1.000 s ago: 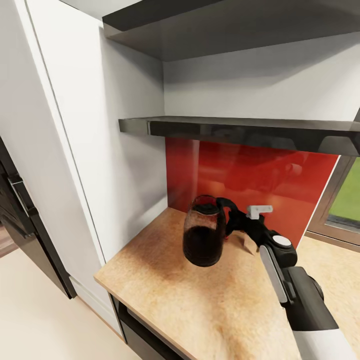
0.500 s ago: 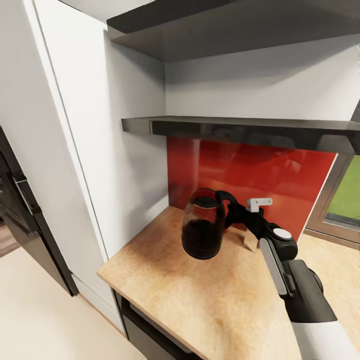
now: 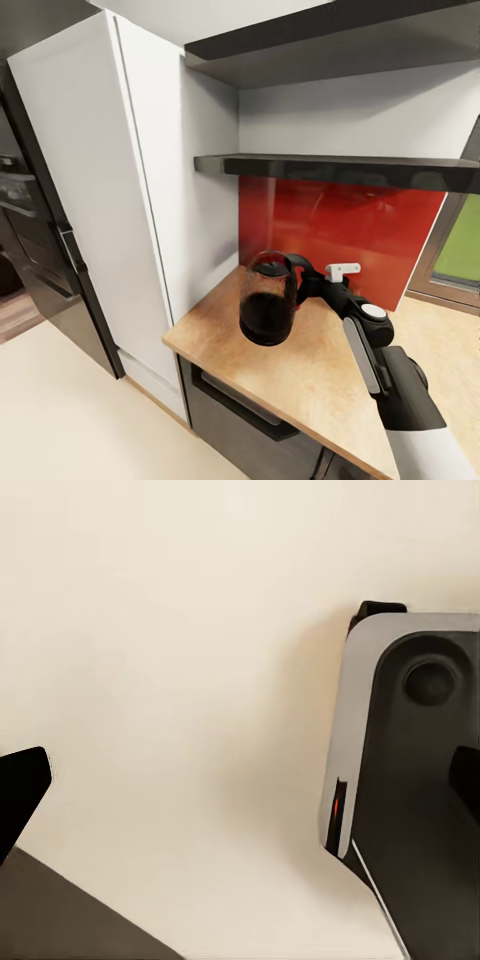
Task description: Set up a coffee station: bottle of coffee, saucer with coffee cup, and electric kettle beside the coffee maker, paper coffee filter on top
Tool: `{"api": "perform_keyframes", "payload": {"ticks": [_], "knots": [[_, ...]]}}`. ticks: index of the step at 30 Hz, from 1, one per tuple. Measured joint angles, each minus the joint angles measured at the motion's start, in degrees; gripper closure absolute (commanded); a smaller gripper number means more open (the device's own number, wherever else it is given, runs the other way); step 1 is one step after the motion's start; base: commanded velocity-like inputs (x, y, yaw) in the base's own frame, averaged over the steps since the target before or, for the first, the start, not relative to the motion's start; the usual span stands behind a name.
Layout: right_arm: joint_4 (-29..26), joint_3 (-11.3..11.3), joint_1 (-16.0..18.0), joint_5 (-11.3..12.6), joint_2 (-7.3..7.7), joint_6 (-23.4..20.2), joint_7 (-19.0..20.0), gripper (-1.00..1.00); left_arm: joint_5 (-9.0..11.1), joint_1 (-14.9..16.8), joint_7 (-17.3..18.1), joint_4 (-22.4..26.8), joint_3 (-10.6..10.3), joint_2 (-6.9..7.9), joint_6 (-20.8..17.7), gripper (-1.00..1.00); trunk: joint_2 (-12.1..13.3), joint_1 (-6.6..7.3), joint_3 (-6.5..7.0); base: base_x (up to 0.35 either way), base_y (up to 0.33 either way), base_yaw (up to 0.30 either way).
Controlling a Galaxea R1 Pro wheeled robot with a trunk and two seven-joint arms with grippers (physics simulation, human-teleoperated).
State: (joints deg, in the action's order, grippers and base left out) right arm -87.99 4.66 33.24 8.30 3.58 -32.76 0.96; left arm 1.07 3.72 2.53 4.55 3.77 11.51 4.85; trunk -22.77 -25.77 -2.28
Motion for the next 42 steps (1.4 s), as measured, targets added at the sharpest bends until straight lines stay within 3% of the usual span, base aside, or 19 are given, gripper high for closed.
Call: {"api": "perform_keyframes", "payload": {"ticks": [8, 42], "knots": [[0.1, -0.7, 0.0, -0.1, 0.39, 0.0, 0.0, 1.0, 0.3, 0.3, -0.1, 0.0, 0.0, -0.08, -0.1, -1.0, 0.0, 0.02, 0.0, -0.132, 0.116, -0.124], [0.3, -0.7, 0.0, -0.2, 0.43, 0.0, 0.0, 1.0, -0.1, 0.2, 0.0, 0.7, -0.2, 0.08, 0.1, -1.0, 0.0, 0.03, 0.0, -0.001, 0.001, -0.275]]}}
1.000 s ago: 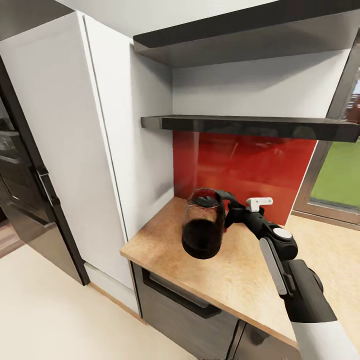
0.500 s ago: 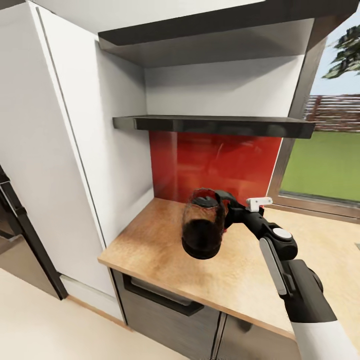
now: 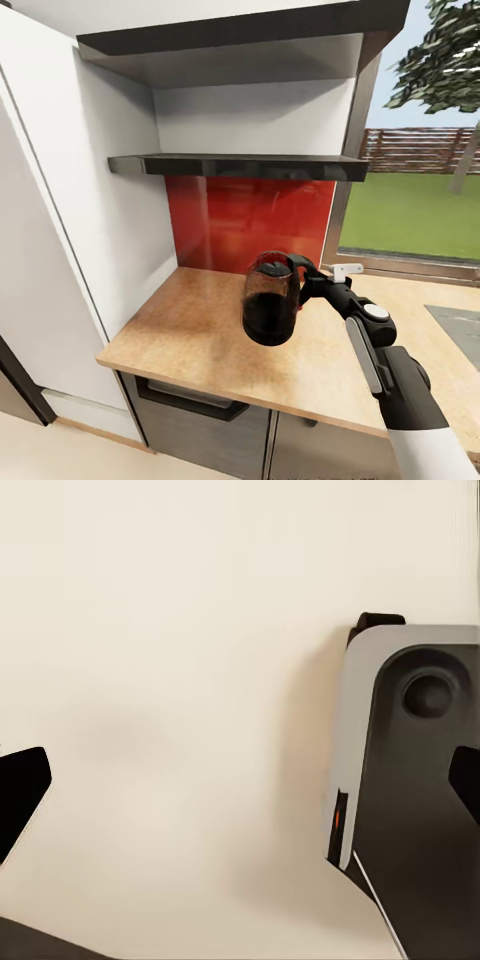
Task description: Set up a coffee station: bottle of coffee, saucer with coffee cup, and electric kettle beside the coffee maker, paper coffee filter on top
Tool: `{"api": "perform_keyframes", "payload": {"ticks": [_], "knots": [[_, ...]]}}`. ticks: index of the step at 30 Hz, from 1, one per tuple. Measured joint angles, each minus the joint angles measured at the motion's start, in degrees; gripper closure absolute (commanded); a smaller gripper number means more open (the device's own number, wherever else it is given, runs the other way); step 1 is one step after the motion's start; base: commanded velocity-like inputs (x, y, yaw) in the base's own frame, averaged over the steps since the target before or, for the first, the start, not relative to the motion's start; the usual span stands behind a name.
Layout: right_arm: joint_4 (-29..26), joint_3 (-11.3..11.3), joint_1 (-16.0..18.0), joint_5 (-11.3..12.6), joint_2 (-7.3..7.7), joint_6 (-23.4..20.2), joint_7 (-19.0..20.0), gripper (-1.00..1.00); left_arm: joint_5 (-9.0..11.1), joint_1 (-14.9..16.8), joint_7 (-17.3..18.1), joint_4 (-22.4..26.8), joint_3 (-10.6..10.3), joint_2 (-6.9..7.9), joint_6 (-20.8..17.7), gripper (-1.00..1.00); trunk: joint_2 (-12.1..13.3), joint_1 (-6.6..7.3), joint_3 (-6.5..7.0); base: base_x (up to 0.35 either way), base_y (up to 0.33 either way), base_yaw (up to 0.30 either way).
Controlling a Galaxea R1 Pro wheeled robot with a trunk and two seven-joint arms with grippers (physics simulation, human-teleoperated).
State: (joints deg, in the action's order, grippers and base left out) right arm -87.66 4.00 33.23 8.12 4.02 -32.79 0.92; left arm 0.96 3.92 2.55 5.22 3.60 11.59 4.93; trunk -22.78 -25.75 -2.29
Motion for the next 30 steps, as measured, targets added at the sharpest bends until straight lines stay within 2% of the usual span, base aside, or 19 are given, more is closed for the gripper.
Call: {"api": "perform_keyframes", "payload": {"ticks": [30], "knots": [[0.0, 0.0, 0.0, 0.0, 0.0, 0.0, 0.0, 1.0, 0.0, 0.0, 0.0, -0.1, 0.0, 0.0, 0.0, -1.0, 0.0, 0.0, 0.09, 0.0, 0.0, -0.293]]}}
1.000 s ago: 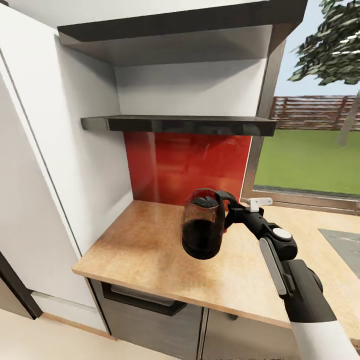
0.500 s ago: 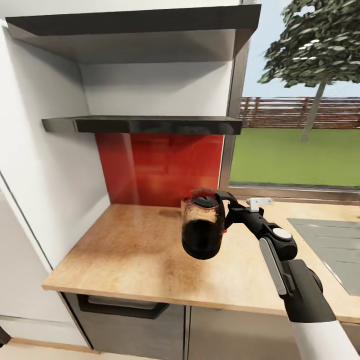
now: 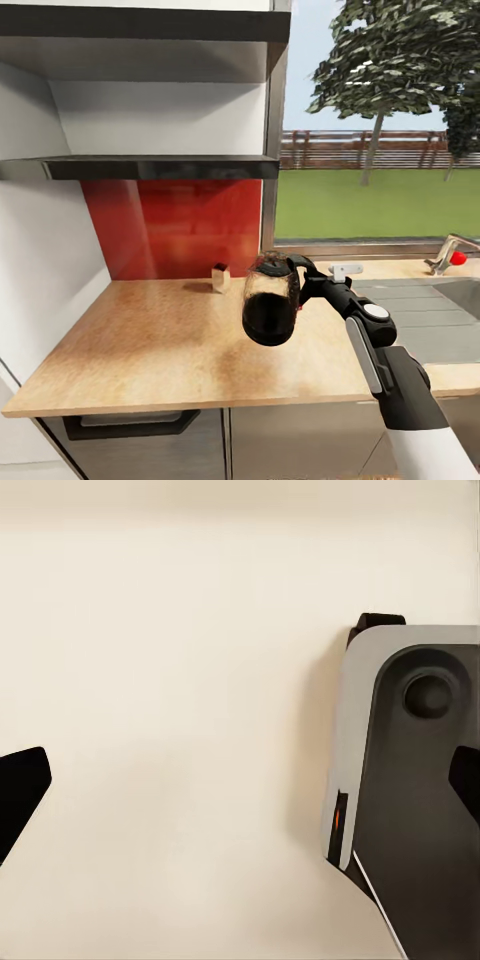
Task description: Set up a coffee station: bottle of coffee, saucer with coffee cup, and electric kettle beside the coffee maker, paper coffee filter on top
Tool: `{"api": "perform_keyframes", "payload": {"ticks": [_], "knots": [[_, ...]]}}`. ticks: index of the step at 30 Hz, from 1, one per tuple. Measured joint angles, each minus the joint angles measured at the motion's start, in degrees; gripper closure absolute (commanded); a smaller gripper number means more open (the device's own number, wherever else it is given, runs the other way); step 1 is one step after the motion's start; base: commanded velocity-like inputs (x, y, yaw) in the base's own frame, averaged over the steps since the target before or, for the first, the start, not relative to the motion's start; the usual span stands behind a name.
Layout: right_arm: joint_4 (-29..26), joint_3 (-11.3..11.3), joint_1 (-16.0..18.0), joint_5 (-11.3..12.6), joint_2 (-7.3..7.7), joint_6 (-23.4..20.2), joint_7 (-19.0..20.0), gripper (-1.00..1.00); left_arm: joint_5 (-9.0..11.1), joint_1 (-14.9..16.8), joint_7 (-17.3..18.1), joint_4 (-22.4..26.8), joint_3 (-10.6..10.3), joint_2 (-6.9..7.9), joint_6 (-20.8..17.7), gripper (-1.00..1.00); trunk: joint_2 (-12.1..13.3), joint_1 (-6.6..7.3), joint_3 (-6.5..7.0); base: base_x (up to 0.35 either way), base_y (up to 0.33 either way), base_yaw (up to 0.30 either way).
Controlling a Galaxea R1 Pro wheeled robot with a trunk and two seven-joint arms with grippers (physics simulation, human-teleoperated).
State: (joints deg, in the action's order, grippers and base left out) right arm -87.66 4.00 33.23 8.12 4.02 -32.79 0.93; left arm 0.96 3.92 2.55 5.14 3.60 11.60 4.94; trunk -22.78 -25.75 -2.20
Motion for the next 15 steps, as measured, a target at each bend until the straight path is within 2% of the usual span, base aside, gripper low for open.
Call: {"api": "perform_keyframes", "payload": {"ticks": [15], "knots": [[0.0, 0.0, 0.0, 0.0, 0.0, 0.0, 0.0, 1.0, 0.0, 0.0, 0.0, 0.0, 0.0, 0.0, 0.0, -1.0, 0.0, 0.0, 0.0, 0.0, 0.0, -0.3]]}}
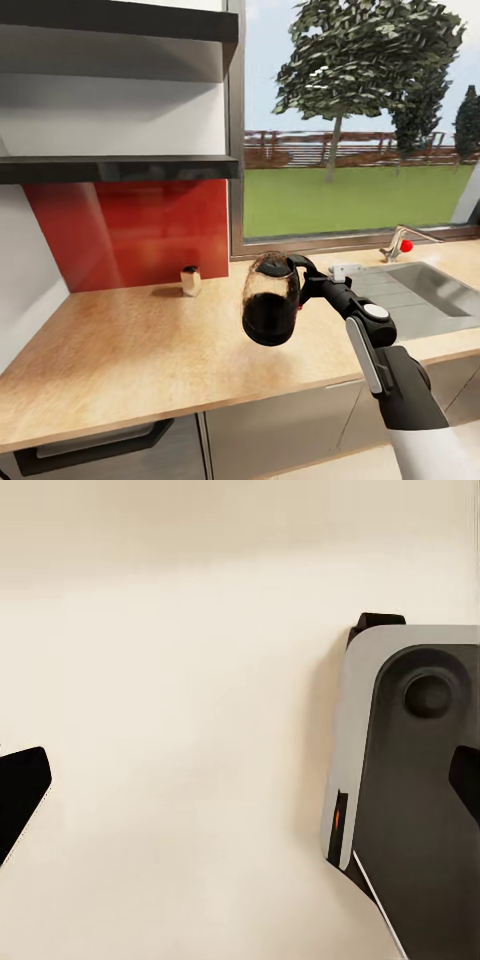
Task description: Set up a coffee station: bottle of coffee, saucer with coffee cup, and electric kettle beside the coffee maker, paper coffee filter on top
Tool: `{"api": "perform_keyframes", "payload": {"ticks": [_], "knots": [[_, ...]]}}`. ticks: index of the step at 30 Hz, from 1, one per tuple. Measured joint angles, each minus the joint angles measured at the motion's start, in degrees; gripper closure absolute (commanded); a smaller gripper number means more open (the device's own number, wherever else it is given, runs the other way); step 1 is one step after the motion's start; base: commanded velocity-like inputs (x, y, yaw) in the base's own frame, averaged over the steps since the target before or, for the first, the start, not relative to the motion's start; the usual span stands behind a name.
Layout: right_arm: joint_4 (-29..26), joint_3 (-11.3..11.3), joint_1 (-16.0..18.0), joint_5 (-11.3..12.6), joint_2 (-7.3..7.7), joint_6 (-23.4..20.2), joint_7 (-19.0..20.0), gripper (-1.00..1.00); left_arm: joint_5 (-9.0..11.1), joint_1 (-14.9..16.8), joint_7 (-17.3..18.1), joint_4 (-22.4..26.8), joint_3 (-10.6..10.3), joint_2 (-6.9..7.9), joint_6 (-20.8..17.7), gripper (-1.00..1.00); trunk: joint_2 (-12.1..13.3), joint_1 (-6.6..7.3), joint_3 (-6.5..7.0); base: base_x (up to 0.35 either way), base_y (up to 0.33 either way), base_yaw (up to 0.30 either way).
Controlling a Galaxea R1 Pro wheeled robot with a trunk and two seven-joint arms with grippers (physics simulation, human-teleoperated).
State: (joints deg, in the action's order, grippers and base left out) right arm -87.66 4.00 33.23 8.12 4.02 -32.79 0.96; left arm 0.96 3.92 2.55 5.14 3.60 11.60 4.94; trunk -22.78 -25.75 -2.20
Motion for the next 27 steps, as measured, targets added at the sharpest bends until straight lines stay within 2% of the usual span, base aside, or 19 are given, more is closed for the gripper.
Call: {"api": "perform_keyframes", "payload": {"ticks": [27], "knots": [[0.0, 0.0, 0.0, 0.0, 0.0, 0.0, 0.0, 1.0, 0.0, 0.0, 0.0, -0.1, 0.1, 0.0, 0.0, -1.0, 0.0, 0.0, 0.0, 0.0, 0.0, -0.3]]}}
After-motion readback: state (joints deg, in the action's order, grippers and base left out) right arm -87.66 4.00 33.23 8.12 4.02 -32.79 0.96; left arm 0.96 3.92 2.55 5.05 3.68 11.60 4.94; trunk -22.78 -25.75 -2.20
